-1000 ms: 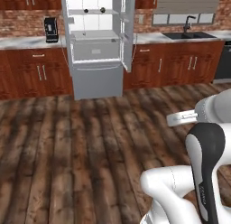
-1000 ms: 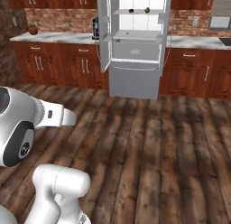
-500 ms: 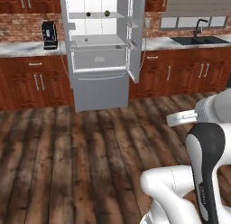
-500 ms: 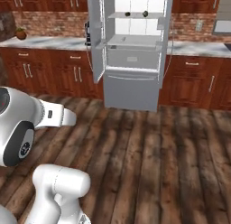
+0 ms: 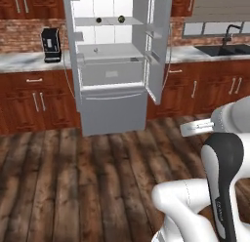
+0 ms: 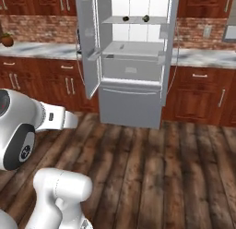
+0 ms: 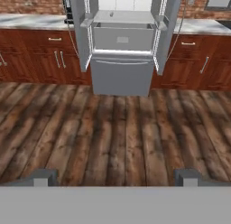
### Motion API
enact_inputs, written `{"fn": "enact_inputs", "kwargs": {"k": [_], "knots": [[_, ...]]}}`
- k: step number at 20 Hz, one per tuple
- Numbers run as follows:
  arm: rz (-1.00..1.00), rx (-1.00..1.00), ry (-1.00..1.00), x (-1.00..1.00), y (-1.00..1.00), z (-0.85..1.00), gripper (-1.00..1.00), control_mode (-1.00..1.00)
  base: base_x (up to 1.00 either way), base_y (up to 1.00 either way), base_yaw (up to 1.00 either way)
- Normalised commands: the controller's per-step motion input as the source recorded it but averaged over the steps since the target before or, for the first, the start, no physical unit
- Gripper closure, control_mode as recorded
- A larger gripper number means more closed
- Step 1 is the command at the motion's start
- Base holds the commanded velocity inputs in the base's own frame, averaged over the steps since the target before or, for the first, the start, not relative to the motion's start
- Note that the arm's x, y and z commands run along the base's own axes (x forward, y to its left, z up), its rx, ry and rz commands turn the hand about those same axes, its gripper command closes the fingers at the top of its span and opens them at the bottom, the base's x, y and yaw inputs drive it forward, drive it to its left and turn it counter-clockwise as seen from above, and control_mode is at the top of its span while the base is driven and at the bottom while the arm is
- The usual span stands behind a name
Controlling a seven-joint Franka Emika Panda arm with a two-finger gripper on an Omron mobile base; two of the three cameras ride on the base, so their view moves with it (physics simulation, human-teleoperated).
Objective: Gather the broccoli and sweet potato from the fridge and place them on a tray on the dining counter. Then gather the chicken drumstick and fish from the fridge and place them on the other tray.
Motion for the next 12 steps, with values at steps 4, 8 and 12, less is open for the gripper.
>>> {"fn": "enact_inputs", "kwargs": {"k": [4,8,12], "knots": [[0.0,0.0,0.0,0.0,0.0,0.0,-1.0,1.0,1.0,0.0,0.0],[0.0,0.0,0.0,0.0,0.0,0.0,-1.0,1.0,1.0,0.0,0.0],[0.0,0.0,0.0,0.0,0.0,0.0,-1.0,1.0,1.0,0.0,0.0]]}}
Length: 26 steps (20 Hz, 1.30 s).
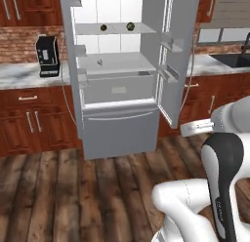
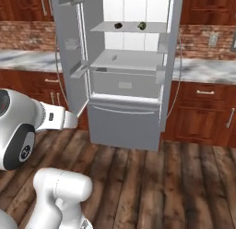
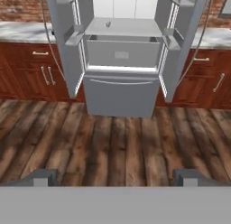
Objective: Gather the broccoli and sweet potato from the fridge and place them on a tray on the dining counter. Then gather the chicken drumstick and fish from the fridge and place them on the other tray.
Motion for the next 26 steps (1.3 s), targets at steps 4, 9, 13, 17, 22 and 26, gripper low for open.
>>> {"fn": "enact_inputs", "kwargs": {"k": [4,9,13,17,22,26], "knots": [[0.0,0.0,0.0,0.0,0.0,0.0,-1.0,1.0,1.0,0.0,0.0],[0.0,0.0,0.0,0.0,0.0,0.0,-1.0,1.0,1.0,0.0,0.0],[0.0,0.0,0.0,0.0,0.0,0.0,-1.0,1.0,1.0,0.0,0.0],[0.0,0.0,0.0,0.0,0.0,0.0,-1.0,1.0,1.0,0.0,0.0],[0.0,0.0,0.0,0.0,0.0,0.0,-1.0,1.0,1.0,0.0,0.0],[0.0,0.0,0.0,0.0,0.0,0.0,-1.0,1.0,0.89,0.0,0.0]]}}
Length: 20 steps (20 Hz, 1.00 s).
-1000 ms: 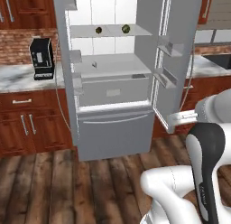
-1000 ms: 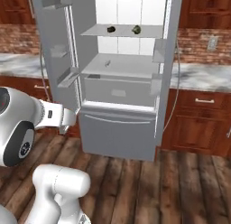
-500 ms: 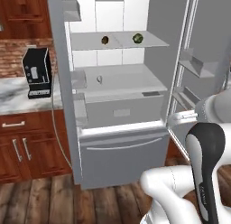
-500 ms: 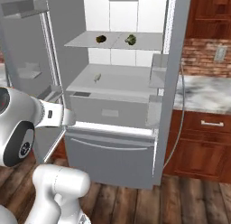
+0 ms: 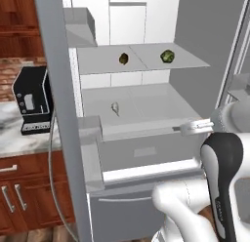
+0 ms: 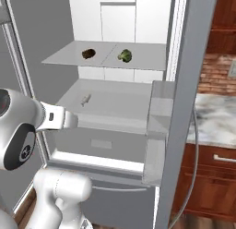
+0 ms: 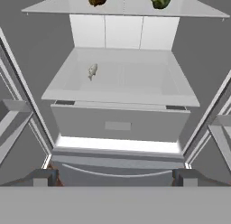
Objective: Gather the broccoli and sweet potato from the fridge and place them on a tray on the dining counter. Then gather the chicken drumstick and fish from the fridge and place them on the other tray.
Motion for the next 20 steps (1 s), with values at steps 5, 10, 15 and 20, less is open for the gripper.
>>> {"fn": "enact_inputs", "kwargs": {"k": [5,10,15,20], "knots": [[0.0,0.0,0.0,0.0,0.0,0.0,-1.0,1.0,0.66,0.0,0.0],[0.0,0.0,0.0,0.0,0.0,0.0,-1.0,1.0,0.2,0.07,0.0],[0.0,0.0,0.0,0.0,0.0,0.0,-1.0,1.0,0.0,0.09,0.0],[0.0,0.0,0.0,0.0,0.0,0.0,-1.0,1.0,0.06,0.19,0.02]]}}
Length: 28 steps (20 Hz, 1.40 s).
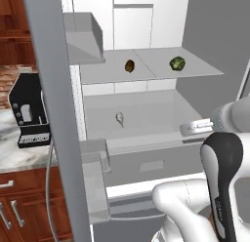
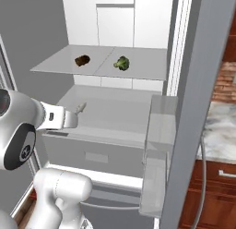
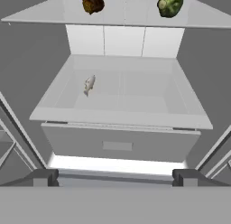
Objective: Gather the broccoli and sweet potato from the fridge and place them on a tray on the dining counter. Then gather the chicken drumstick and fish from the fridge and place them on the other tray.
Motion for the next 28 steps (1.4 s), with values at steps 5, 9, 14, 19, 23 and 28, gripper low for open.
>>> {"fn": "enact_inputs", "kwargs": {"k": [5,9,14,19,23,28], "knots": [[0.0,0.0,0.0,0.0,0.0,0.0,-1.0,1.0,0.69,0.1,0.05],[0.0,0.0,0.0,0.0,0.0,0.0,-1.0,1.0,0.42,0.1,0.07],[0.0,0.0,0.0,0.0,0.0,0.0,-1.0,1.0,0.09,0.22,0.03],[0.01,0.0,0.07,0.0,0.17,-0.16,-1.0,-1.0,-0.06,0.15,0.02],[0.0,0.0,0.21,0.03,0.56,-0.53,-1.0,-1.0,0.0,0.0,0.0],[0.0,0.0,0.23,0.21,0.37,-0.53,-1.0,-1.0,0.0,0.0,0.0]]}}
